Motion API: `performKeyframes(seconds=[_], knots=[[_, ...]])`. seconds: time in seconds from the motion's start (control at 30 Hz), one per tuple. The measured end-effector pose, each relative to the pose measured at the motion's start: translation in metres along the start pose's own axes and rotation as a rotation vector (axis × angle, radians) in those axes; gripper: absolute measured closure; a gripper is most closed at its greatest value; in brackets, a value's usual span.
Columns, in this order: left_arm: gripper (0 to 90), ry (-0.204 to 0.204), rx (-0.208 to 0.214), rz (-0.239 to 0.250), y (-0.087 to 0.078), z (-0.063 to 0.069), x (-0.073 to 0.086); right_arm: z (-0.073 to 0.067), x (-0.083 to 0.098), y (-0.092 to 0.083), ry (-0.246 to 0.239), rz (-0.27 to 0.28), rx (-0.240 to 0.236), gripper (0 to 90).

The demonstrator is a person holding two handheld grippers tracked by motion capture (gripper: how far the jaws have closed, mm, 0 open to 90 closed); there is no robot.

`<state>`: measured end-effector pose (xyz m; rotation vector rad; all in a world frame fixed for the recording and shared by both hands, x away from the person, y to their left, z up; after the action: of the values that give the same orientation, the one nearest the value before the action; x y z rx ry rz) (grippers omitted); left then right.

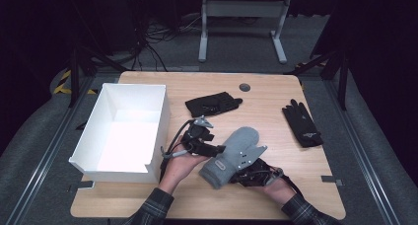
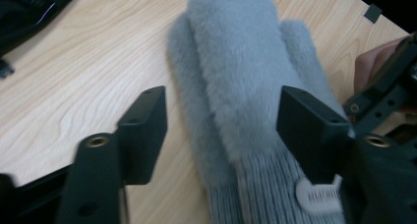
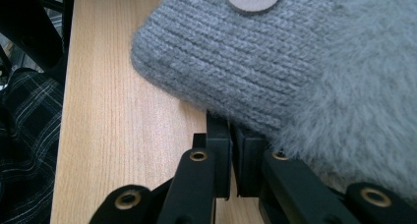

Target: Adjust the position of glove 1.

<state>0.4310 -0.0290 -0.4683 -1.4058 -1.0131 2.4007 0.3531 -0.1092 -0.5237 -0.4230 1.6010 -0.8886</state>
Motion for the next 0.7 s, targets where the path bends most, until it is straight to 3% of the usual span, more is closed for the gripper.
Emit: performKeyframes(seconds=[0.07, 0.33, 0.5, 0.7], knots=[[29.1, 0.010, 0.010, -0.008, 0.011, -0.001, -0.007, 0.000, 0.000, 0.000, 0.000, 0.000, -0.003, 88.2], [19.8, 0.011, 0.030, -0.053, 0.035, -0.002, -0.005, 0.000, 0.000, 0.001, -0.001, -0.002, -0.007, 88.2], [15.6, 0.004, 0.029, -0.094, 0.048, -0.005, 0.003, 0.000, 0.001, 0.001, -0.006, -0.008, -0.001, 88.2], [14.2, 0.023, 0.028, -0.131, 0.058, -0.010, 0.012, 0.000, 0.002, 0.002, -0.012, -0.020, 0.001, 86.2]])
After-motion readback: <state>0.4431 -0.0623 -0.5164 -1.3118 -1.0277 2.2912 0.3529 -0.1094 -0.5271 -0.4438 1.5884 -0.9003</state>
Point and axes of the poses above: each handheld gripper's, and its own axes: y roughly forward along the jaws, x roughly out of its underside, z roughly to its right, the point moved 10 cm from there along y, roughly forward along the jaws, and after that the axes turned 6 degrees about x, right-handed, at the moved point
